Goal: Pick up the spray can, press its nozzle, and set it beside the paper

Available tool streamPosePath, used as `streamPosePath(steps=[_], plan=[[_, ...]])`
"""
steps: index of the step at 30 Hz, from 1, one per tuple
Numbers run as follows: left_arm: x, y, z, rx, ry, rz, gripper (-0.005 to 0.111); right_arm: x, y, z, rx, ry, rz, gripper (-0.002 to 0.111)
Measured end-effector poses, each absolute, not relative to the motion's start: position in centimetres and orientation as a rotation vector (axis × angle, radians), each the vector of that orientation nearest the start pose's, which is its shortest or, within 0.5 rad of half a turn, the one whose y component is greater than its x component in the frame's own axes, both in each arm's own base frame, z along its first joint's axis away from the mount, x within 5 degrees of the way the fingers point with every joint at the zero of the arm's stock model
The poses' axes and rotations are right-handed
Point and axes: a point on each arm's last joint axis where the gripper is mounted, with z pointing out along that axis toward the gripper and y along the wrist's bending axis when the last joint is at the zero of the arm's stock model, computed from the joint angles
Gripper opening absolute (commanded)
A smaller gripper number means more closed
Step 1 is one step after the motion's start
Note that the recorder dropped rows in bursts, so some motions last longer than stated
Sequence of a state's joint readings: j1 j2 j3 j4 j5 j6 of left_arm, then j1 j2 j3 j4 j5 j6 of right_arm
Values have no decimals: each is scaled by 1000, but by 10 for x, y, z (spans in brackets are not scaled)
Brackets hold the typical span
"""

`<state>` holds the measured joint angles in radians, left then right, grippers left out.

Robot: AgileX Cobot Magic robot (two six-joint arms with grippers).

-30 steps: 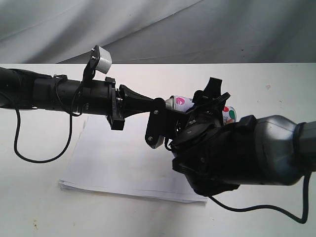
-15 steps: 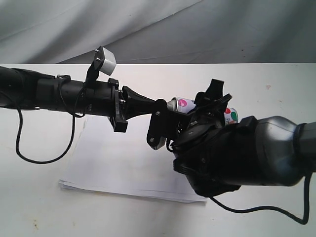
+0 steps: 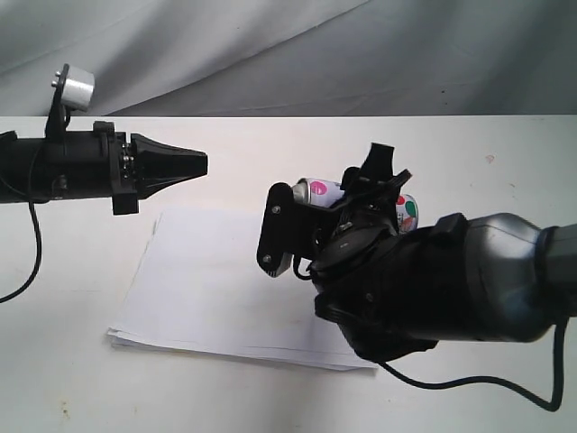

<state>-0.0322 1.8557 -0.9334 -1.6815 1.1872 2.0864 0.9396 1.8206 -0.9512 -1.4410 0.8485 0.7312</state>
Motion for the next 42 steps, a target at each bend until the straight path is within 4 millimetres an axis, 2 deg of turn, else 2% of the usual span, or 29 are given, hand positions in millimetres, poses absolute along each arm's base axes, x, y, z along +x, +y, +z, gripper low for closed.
streamPosePath(steps=[6,9,11,15,19,24,26,29,32,36,39,42], plan=[[324,-93,190,867,1717,-1119,0,252,232,181,-1342,1821,-914,0],[322,-93,188,849,1721,-1135,0,248,229,196,-1271,1852,-864,0],[320,-93,186,845,1728,-1141,0,244,226,213,-1209,1872,-787,0],[318,-93,186,836,1729,-1145,0,228,212,263,-1017,1901,-563,0],[316,-93,184,829,1736,-1150,0,204,190,316,-828,1894,-292,0],[312,-93,180,814,1755,-1164,0,175,159,362,-666,1849,-52,0],[310,-93,178,810,1762,-1169,0,164,146,371,-623,1832,9,0],[308,-93,176,803,1773,-1176,0,148,124,374,-552,1814,89,0],[305,-92,173,796,1785,-1185,0,134,106,364,-488,1816,150,0],[302,-92,171,783,1791,-1193,0,127,93,326,-428,1851,154,0],[303,-92,171,780,1791,-1193,0,128,90,299,-379,1866,133,0],[303,-92,171,779,1790,-1193,0,133,92,282,-342,1833,120,0]])
